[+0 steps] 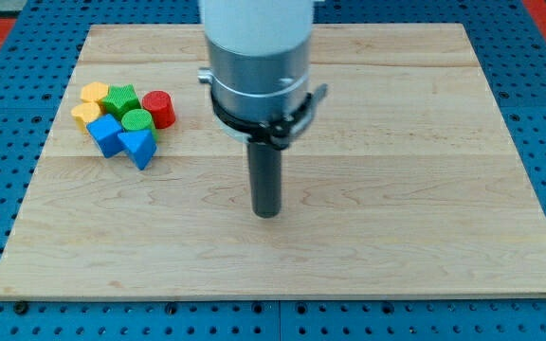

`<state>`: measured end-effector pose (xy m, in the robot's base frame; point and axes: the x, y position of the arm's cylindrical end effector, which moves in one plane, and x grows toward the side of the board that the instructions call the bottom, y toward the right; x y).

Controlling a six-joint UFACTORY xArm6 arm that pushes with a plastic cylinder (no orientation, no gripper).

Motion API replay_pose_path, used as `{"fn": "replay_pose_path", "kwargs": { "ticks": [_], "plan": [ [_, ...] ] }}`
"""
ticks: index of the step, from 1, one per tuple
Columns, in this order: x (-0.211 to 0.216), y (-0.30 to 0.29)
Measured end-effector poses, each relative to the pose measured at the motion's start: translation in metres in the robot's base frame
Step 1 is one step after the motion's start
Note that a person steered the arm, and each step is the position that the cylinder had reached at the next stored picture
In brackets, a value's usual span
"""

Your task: Push the triangle to the bottom right

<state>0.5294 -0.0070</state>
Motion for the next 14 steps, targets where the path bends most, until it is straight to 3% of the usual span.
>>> {"fn": "replay_pose_path", "kwargs": {
  "ticks": [1, 2, 3, 4, 5, 6, 7, 8, 10, 11, 12, 14],
  "plan": [
    [0.017, 0.004],
    [0.020, -0.031],
    [0.023, -0.138],
    [-0.012, -0.174],
    [-0.029, -0.167],
    [-0.051, -0.203],
    [-0.094, -0.198],
    [-0.093, -0.072],
    [-0.032, 0.124],
    [-0.030, 0.108],
    [-0.057, 0.157],
    [-0.025, 0.186]
  ]
}}
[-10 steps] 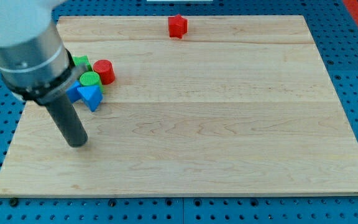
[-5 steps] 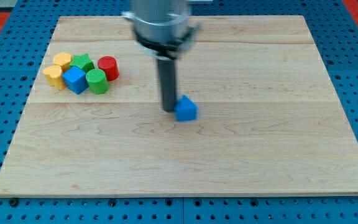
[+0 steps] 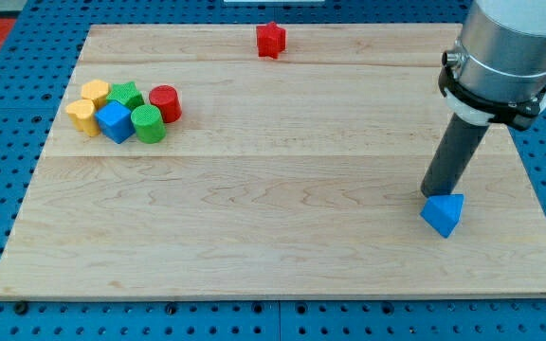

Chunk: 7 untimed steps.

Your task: Push the triangle to the bottom right

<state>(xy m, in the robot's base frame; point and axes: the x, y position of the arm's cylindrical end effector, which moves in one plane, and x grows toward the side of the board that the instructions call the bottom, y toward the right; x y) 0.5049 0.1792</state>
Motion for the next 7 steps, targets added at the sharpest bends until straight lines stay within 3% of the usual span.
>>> {"fn": "replay_pose_path", "kwargs": {
  "ticks": [1, 2, 3, 4, 6, 7],
  "plan": [
    [0.031, 0.000],
    [0.034, 0.002],
    [0.064, 0.080],
    [0.111, 0.101],
    [0.071, 0.009],
    [0.071, 0.015]
  ]
}}
